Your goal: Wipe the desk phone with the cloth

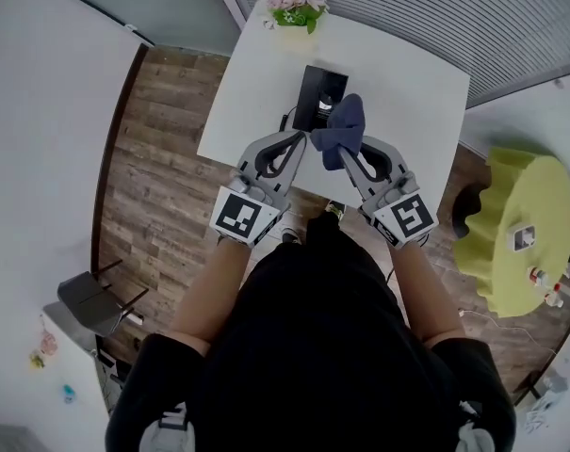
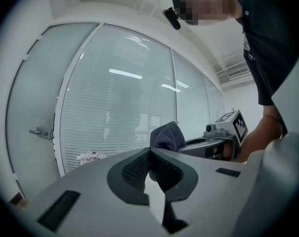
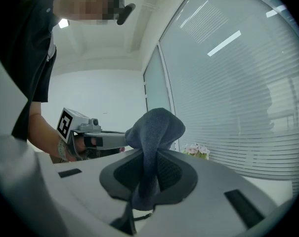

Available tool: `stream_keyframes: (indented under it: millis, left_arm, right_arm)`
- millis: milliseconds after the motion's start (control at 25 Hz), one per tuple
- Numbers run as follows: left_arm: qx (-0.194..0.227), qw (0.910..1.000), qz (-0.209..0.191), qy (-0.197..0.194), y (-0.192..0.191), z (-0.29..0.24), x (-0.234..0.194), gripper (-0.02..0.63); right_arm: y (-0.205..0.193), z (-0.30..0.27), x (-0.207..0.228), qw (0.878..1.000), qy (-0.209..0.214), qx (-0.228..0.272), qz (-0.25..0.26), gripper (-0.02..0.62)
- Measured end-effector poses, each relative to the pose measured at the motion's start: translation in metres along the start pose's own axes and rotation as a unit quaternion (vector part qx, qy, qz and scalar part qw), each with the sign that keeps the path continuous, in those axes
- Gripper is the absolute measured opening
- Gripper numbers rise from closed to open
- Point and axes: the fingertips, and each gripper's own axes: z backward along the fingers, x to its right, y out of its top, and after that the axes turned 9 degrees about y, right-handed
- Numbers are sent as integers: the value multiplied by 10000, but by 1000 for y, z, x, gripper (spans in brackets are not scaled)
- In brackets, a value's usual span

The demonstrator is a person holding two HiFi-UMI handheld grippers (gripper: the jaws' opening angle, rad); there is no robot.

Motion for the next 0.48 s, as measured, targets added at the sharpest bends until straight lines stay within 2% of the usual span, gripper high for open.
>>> stream_keyframes:
  millis: [160, 320, 480]
  left_arm:
    - [-147, 9998, -154, 37, -8, -26, -3, 9]
    - [-70, 9999, -48, 143, -12, -47, -13, 9]
    - [-145, 9998, -108, 9, -21, -69, -24, 9]
  right_arm:
    - [-10, 2, 29, 9999, -80, -47, -99, 63]
    - [-22, -1, 52, 9995, -220, -216, -84, 63]
    - [-32, -9, 76, 9978, -464, -477, -22, 63]
